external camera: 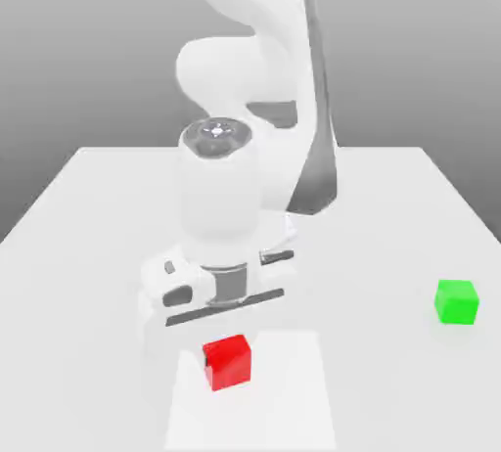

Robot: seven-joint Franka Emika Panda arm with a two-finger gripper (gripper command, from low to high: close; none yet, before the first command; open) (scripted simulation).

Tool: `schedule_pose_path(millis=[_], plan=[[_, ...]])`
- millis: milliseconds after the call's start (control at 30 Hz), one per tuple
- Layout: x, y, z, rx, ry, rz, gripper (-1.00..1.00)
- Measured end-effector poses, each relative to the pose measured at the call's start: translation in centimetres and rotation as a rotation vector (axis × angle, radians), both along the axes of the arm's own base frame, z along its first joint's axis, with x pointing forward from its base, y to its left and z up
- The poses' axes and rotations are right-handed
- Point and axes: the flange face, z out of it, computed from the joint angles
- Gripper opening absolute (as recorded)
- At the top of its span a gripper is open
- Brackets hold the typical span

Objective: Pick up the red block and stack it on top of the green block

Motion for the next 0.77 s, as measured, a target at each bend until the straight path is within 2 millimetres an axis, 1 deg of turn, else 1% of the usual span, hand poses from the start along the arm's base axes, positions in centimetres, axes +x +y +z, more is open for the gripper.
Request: schedule_pose_path(millis=[33,100,200,300,367,433,467,500,567,600,667,700,767], plan=[[-0.1,2.8,0.4,0.003,0.0,0.068,-1.0],[-1.0,8.7,0.9,0.007,0.001,0.212,-1.0],[-3.6,16.5,1.7,0.011,0.002,0.412,-1.0],[-7.6,23.4,2.4,0.01,0.003,0.61,-1.0],[-10.9,27.5,2.9,0.008,0.002,0.743,-1.0],[-14.7,31.1,3.4,0.003,0.001,0.873,-1.0],[-16.7,32.7,3.6,0.0,0.0,0.937,-1.0],[-17.6,33.4,3.2,-0.002,-0.001,0.966,-1.0],[-17.9,33.7,1.5,-0.004,-0.003,0.979,-1.0],[-17.5,33.4,0.5,-0.005,-0.003,0.966,-1.0],[-17.4,33.3,-1.7,-0.005,-0.003,0.964,-1.0],[-17.4,33.3,-2.4,-0.005,-0.003,0.964,1.0],[-17.4,33.3,-2.4,-0.005,-0.003,0.964,1.0]])
